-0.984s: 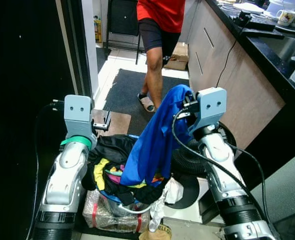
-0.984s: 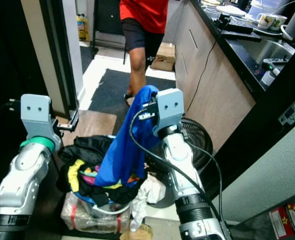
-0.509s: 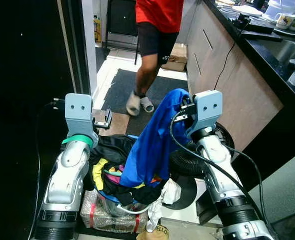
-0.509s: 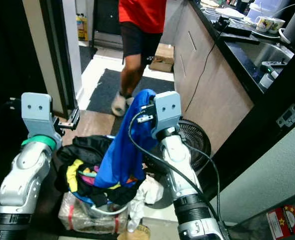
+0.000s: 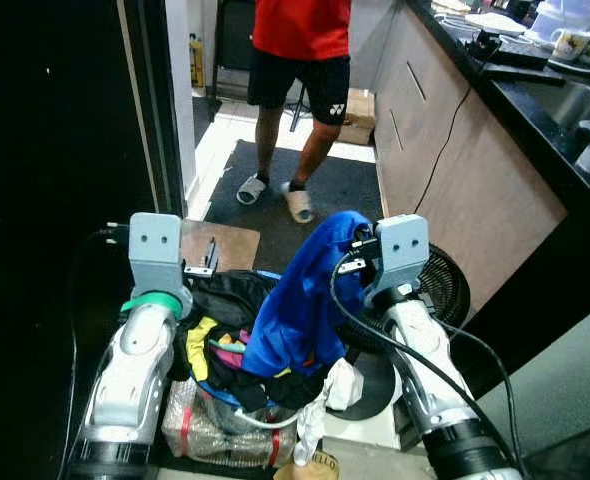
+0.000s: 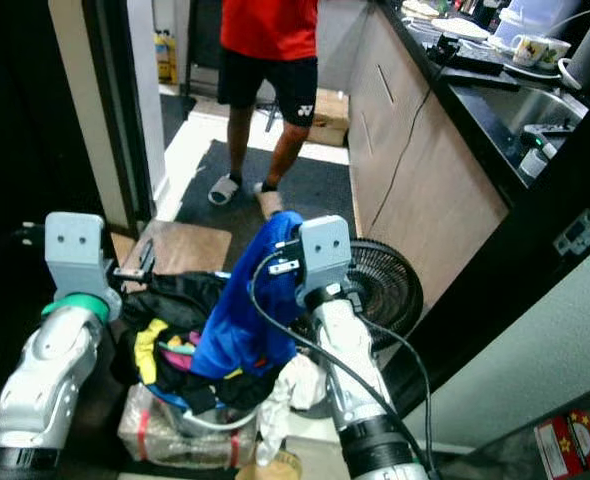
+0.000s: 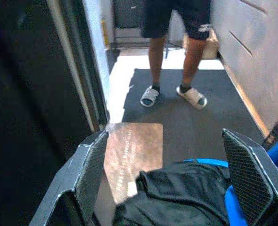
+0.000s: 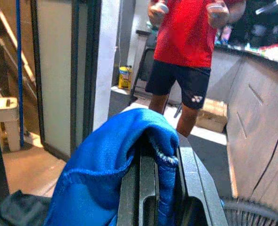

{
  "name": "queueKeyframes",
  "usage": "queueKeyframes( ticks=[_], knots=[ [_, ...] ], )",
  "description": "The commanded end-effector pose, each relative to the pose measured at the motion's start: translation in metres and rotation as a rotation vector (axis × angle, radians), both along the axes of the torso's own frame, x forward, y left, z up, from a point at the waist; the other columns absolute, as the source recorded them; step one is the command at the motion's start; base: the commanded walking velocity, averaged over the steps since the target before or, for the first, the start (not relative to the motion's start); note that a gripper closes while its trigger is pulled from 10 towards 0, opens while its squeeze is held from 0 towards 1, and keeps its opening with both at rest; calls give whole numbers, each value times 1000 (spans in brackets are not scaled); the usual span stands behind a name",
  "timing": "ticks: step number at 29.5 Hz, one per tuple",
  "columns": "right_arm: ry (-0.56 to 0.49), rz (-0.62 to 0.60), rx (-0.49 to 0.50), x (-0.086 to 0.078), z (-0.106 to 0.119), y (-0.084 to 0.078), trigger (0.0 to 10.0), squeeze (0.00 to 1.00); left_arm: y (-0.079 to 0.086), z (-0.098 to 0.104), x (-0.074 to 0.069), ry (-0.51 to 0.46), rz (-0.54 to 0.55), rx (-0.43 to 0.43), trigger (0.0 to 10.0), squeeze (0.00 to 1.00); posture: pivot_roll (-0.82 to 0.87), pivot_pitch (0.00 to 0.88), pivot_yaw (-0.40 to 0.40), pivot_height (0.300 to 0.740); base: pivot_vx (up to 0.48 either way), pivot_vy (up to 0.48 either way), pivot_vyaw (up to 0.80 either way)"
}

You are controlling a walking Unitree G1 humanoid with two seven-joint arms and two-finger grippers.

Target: Clothes washing

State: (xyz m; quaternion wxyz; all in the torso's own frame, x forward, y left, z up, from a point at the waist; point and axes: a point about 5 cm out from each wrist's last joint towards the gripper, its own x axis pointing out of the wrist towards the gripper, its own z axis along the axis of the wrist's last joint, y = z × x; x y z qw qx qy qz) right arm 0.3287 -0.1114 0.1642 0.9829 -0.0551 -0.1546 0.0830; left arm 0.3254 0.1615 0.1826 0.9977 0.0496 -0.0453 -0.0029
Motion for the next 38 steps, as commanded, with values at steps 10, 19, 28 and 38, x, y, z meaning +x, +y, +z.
queueKeyframes(
  ticks=[10, 19, 28, 38],
  knots=[
    [6, -152, 64, -12, -11, -28, 10000, 0, -37, -2, 10, 20, -188, 53, 10000, 0, 6, 0, 158, 740, 0, 0, 0],
    [20, -172, 152, -7, -12, -15, 10000, 0, -19, 10, 16, -17, -153, 77, 10000, 0, 57, 0, 99, 740, 0, 0, 0],
    [14, -66, 83, -4, -8, -7, 10000, 0, -17, 10, 13, -40, -89, 41, 10000, 0, 84, 0, 55, 740, 0, 0, 0],
    [-19, -79, 87, 2, 3, -8, 10000, 0, -20, 4, 12, -29, -80, 22, 10000, 0, 83, 0, 33, 740, 0, 0, 0]
  ],
)
